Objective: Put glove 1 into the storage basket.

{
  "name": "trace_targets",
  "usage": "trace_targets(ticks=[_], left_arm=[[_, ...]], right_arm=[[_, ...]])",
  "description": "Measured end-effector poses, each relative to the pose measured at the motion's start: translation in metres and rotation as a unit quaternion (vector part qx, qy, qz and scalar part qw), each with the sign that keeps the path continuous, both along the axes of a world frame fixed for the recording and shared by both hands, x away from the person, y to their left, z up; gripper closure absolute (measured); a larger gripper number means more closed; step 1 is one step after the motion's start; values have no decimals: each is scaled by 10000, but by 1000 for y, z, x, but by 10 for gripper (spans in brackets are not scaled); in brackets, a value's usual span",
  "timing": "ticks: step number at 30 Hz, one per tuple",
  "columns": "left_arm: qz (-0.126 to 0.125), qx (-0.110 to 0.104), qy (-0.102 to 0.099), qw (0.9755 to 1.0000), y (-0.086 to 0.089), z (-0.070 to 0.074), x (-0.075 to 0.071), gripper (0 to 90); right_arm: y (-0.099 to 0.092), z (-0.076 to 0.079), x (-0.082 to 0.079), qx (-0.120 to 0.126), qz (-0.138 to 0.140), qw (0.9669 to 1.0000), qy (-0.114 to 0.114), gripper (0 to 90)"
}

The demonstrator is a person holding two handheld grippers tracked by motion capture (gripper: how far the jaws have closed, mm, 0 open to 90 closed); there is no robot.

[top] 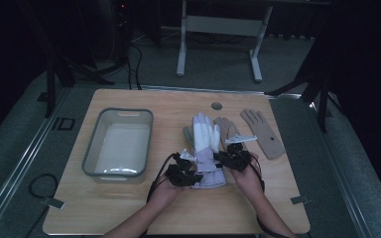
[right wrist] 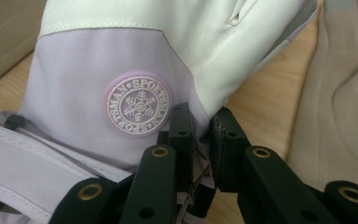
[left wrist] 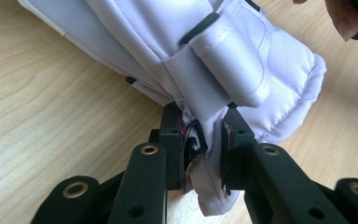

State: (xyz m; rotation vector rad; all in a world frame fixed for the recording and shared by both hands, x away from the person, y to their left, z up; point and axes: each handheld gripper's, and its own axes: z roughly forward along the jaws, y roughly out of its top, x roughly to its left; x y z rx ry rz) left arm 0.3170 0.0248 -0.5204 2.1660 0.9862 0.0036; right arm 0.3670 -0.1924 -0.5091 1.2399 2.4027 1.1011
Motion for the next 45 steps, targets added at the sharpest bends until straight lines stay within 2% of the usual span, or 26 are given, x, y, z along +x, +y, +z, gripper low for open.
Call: trace_targets(ticks=[2,4,11,15,20,27,29,30,31,32,33,36,37,38,41,42,44,45], left_arm=[[-32,-1,14,10000,6,9,3,755],[-50,-11,8,10000,8,11,3,756],[-101,54,-112,9999,23,33,5,756],[-108,74,-130,9998,32,41,6,756],[-140,187,-161,9996,48,53,8,757],[-108,334,-228,9991,70,64,6,758],[-71,333,-247,9991,77,67,6,758],[-62,361,-252,9990,86,70,6,758],[-62,361,-252,9990,86,70,6,758],[-39,371,-256,9990,96,74,7,758],[-39,371,-256,9990,96,74,7,758],[13,400,-322,9987,116,85,7,758],[13,400,-322,9987,116,85,7,758],[34,433,-363,9984,125,91,7,758],[87,430,-372,9983,135,97,7,757],[117,436,-356,9983,146,101,7,757],[117,436,-356,9983,146,101,7,757],[103,463,-339,9983,157,105,7,757]], right_arm=[[2,5,0,25,6,10000,-61,801],[3,9,-1,50,18,9999,-104,802],[16,28,-2,116,93,9993,-339,802],[23,36,-1,143,148,9991,-372,802],[43,49,-1,78,299,9978,-584,802],[62,57,2,147,412,9975,-556,805],[69,59,4,202,438,9974,-535,805],[78,62,6,215,476,9972,-530,805],[82,63,7,232,491,9971,-530,805],[87,65,8,258,506,9970,-532,805],[92,67,9,246,542,9967,-556,805],[107,74,11,275,617,9960,-588,805],[111,77,11,309,627,9956,-616,804],[116,79,12,333,651,9953,-630,805],[127,85,15,393,694,9948,-635,804],[135,88,17,444,728,9944,-618,804],[140,90,17,455,745,9941,-637,804],[151,93,18,467,785,9939,-625,804]])
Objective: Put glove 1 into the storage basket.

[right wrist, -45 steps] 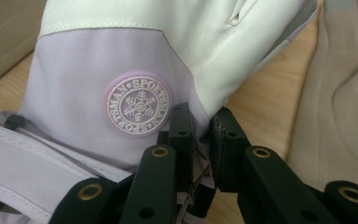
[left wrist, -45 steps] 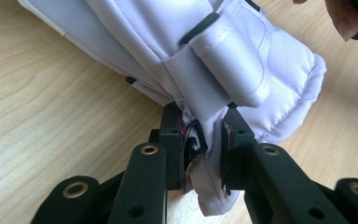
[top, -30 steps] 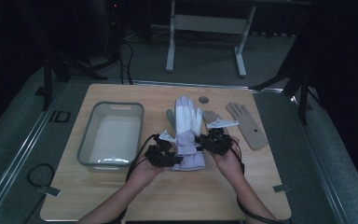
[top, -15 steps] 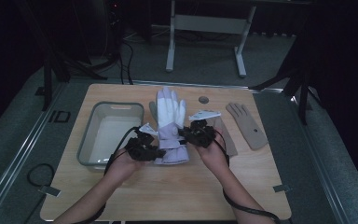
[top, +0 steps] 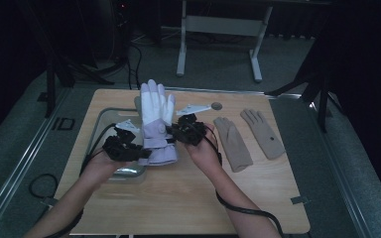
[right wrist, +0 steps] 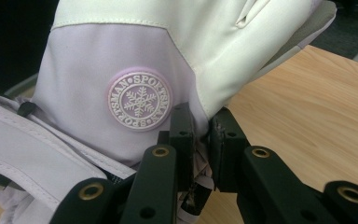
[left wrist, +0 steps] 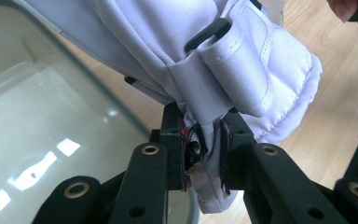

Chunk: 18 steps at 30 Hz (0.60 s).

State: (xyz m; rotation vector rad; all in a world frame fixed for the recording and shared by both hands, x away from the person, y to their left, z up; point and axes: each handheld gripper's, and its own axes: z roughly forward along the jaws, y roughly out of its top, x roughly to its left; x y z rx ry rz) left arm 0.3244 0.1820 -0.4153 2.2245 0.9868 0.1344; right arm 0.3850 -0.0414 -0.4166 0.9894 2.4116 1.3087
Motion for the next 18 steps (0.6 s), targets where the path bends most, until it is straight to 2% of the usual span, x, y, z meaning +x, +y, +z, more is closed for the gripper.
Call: trace_targets(ticks=[3,4,5,6,7,9,10,11,12,13,15,17,18], left_arm=[[59,-1,67,10000,22,4,0,756],[59,-1,67,10000,22,4,0,756],[144,6,94,9999,33,5,-1,756],[144,6,94,9999,33,5,-1,756],[230,17,143,9996,45,7,-2,756],[286,34,163,9995,54,8,-3,756],[286,34,163,9995,54,8,-3,756],[320,51,204,9993,65,7,-3,756],[320,51,204,9993,65,7,-3,756],[345,93,245,9991,74,5,-2,756],[350,116,244,9990,78,3,-2,756],[364,123,355,9986,88,-6,1,755],[364,123,355,9986,88,-6,1,755]], right_arm=[[16,1,1,24,71,10000,11,804],[22,2,2,22,95,10000,1,804],[28,3,2,5,119,9999,3,804],[34,4,3,2,145,9999,3,804],[41,4,3,-3,176,9998,-3,804],[53,5,4,-28,230,9997,9,804],[53,5,4,-28,230,9997,9,804],[64,3,6,12,282,9996,33,804],[69,2,8,20,318,9995,63,804],[74,0,9,25,329,9994,105,804],[78,-2,10,43,348,9993,154,804],[90,-10,13,16,352,9991,257,804],[90,-10,13,16,352,9991,257,804]])
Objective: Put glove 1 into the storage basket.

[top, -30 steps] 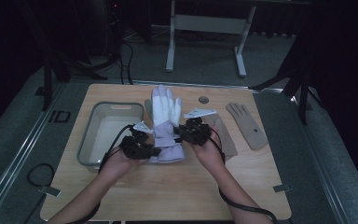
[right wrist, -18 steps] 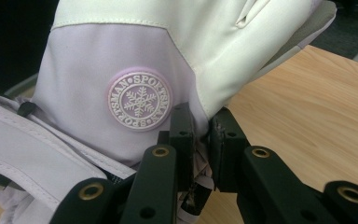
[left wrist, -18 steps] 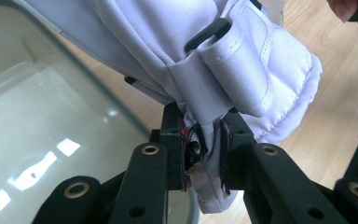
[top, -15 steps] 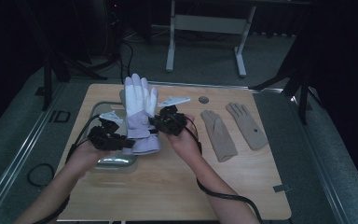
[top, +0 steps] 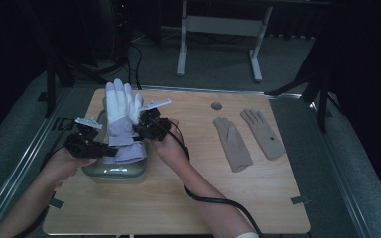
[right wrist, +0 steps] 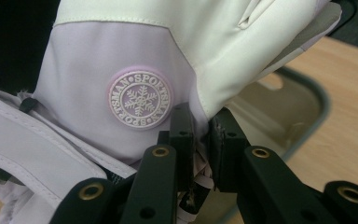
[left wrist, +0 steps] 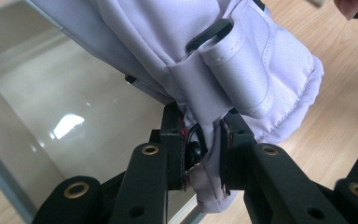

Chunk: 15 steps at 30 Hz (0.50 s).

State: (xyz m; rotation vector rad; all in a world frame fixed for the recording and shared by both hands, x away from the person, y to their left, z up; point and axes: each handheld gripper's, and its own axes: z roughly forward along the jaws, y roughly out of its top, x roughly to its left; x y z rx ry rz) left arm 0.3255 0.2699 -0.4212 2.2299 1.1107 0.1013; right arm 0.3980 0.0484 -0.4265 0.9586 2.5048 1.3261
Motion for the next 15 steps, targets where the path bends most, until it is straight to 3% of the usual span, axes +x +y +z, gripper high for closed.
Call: trace_targets(ticks=[5,9,15], left_arm=[[35,-23,393,9992,11,-27,8,754],[37,31,568,9984,11,-44,10,752],[34,138,748,9971,9,-55,11,730]], right_arm=[[15,-27,6,-193,-8,9993,313,804],[21,-44,9,-389,-4,9976,579,804],[25,-57,12,-622,52,9949,787,804]])
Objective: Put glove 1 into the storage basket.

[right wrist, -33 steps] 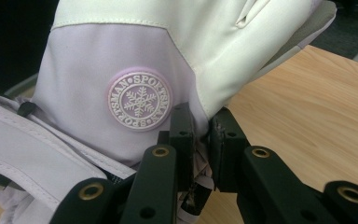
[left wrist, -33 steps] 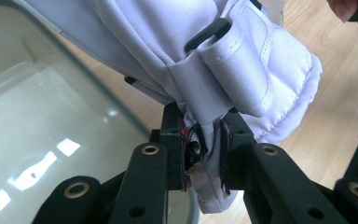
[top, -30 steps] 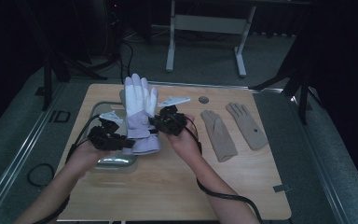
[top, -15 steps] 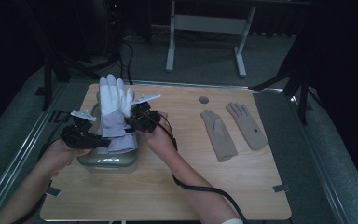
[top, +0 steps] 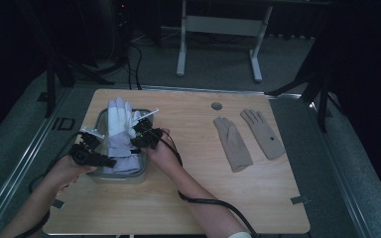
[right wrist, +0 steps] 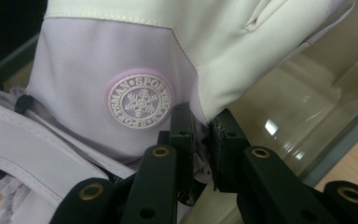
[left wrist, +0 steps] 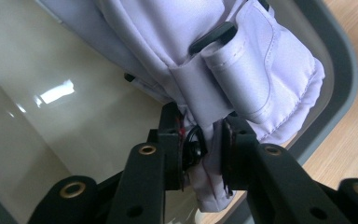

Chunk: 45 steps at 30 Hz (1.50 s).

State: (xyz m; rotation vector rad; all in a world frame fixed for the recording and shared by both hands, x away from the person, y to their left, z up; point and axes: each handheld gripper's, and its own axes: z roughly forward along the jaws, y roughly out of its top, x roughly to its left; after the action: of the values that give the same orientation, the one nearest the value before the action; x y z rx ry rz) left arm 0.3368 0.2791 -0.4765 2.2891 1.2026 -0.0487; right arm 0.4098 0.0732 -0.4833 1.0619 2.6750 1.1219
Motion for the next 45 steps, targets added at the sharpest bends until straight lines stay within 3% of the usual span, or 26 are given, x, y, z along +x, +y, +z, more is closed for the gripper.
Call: trace_targets(ticks=[5,10,15,16,18,21,22,23,27,28,31,32,38,45], left_arm=[[-19,165,81,9998,0,-6,0,688],[82,340,73,9994,-5,-7,0,598],[203,320,41,9993,-4,-9,1,574],[195,357,39,9992,-4,-8,1,574],[230,371,9,9990,-5,-9,0,573],[237,446,-39,9987,-6,-9,0,561],[238,478,-54,9986,-8,-9,-1,535],[247,491,-69,9985,-8,-8,-2,535],[448,503,-298,9973,-5,-3,-5,478],[487,501,-382,9968,-5,-1,-7,444],[620,427,-639,9951,-3,9,-13,444],[662,419,-740,9942,-4,13,-16,439],[673,-33,-1216,9903,-17,32,-31,439],[532,-456,-1489,9864,-46,38,-37,435]], right_arm=[[2,-6,0,-73,33,9999,65,803],[9,-15,2,-383,-36,9988,319,796],[12,-15,2,-504,-30,9984,266,778],[13,-13,3,-541,-4,9981,307,685],[13,-12,3,-578,-4,9981,231,634],[12,-6,2,-468,144,9988,80,488],[8,0,1,-350,209,9991,-105,417],[8,0,1,-350,209,9991,-105,417],[-5,14,2,135,230,9995,-173,352],[-10,19,2,203,207,9995,-93,296],[-16,22,2,317,315,9990,-12,248],[-23,25,1,363,431,9984,-79,170],[-38,29,-1,374,490,9977,-281,139],[-58,32,-6,427,549,9966,-451,136]])
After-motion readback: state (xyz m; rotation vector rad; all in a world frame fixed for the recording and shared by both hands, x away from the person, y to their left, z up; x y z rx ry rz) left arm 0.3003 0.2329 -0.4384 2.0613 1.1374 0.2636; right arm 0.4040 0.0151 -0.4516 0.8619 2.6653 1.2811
